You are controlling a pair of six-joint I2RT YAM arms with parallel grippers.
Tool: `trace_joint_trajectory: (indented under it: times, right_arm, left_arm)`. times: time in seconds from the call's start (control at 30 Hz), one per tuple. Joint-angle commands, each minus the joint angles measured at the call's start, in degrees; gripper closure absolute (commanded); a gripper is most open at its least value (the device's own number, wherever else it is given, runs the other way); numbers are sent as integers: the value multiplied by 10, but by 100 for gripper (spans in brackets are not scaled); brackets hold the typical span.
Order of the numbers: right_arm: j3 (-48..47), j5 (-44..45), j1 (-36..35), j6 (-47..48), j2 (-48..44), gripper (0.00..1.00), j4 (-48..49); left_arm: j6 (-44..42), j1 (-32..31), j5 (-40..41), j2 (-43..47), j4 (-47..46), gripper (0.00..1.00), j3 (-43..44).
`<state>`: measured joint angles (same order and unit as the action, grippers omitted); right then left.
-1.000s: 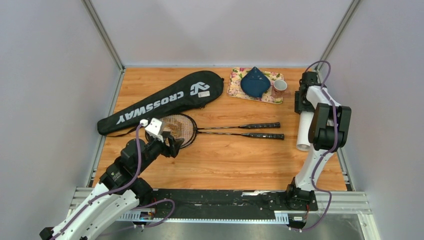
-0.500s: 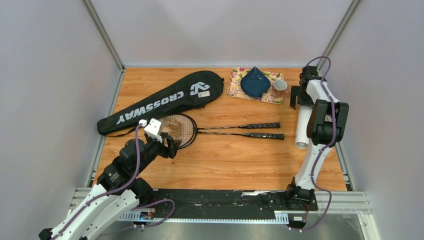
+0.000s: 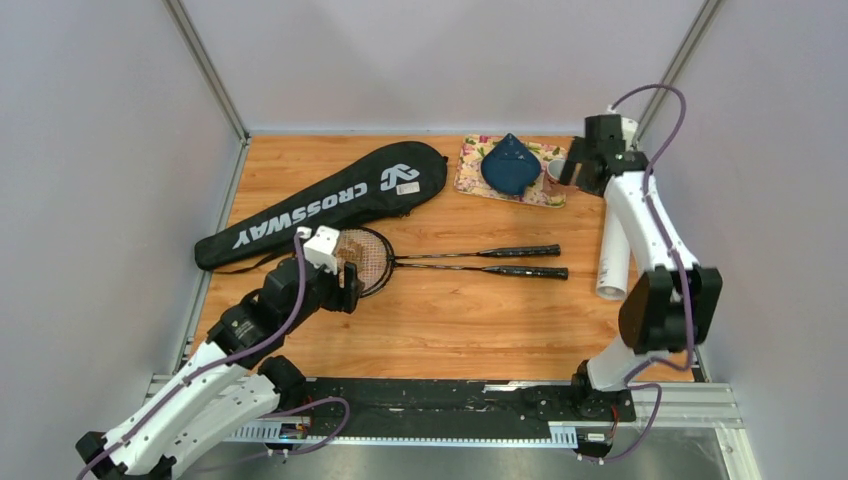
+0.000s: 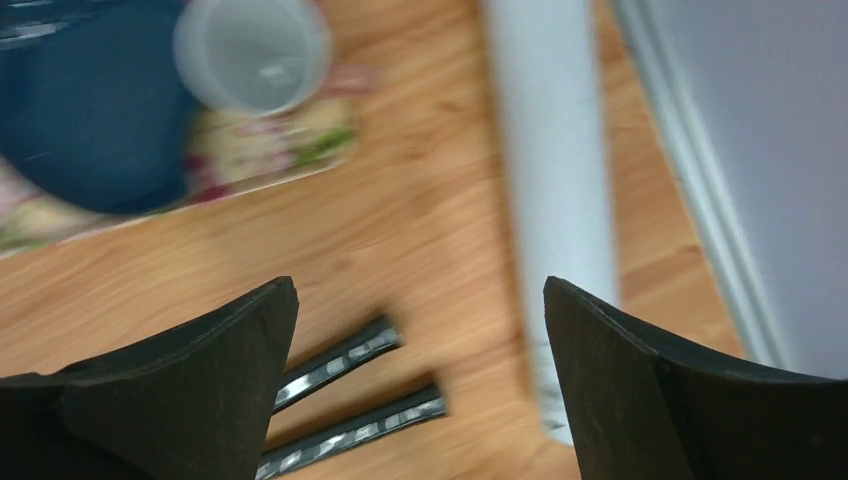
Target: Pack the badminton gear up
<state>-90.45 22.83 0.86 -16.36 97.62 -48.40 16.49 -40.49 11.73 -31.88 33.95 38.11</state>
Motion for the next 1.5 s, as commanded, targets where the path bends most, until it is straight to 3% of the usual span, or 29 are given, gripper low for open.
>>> trace_joint_trajectory:
  times: [0.0, 0.07, 0.17, 0.27, 0.3, 0.37, 0.5, 0.57, 0.67, 0.8, 1.0, 1.23, 1.33, 1.47]
  right_arm:
    - [113, -122, -137, -115, -110, 5, 172]
    - [175, -172, -202, -141, -126, 5, 274]
    - [188, -220, -271, -176, -95, 6, 339]
    - [182, -312, -297, -226, -38, 8, 371]
    - [184, -381, -300, -241, -23, 10, 386]
    - [190, -428, -307, -270, 12, 12, 427]
    - [200, -461, -322, -271, 36, 12, 453]
    - [192, -479, -329, -271, 58, 12, 467]
    - [166, -468, -329, -293, 102, 12, 503]
    - [114, -451, -334, -407, 201, 15, 549]
    - [42, -410, -357, -490, 302, 21, 624]
    - [-13, -359, -372, -599, 382, 25, 651]
    - [-47, -334, -379, -663, 416, 34, 640]
    - [-101, -308, -389, -705, 449, 53, 615]
  left_arm:
    - [59, -1, 21, -48, -19, 26, 14]
    - [65, 2, 24, -97, -44, 25, 21]
    - [56, 48, -1, -194, -42, 26, 72]
    - [47, 159, -99, -288, -58, 30, 117]
    - [44, 181, -107, -310, -61, 30, 126]
    - [21, 245, -110, -380, -80, 30, 150]
    - [-71, 293, -45, -507, -72, 36, 205]
    - [-95, 293, 66, -555, -41, 39, 236]
    - [-103, 307, 94, -561, -57, 40, 213]
    - [-53, 331, -8, -511, -120, 39, 145]
    - [19, 363, -104, -474, -162, 40, 131]
    - [26, 365, -120, -450, -178, 43, 134]
    - [9, 365, -136, -441, -182, 44, 134]
    - [-17, 363, -140, -426, -160, 45, 139]
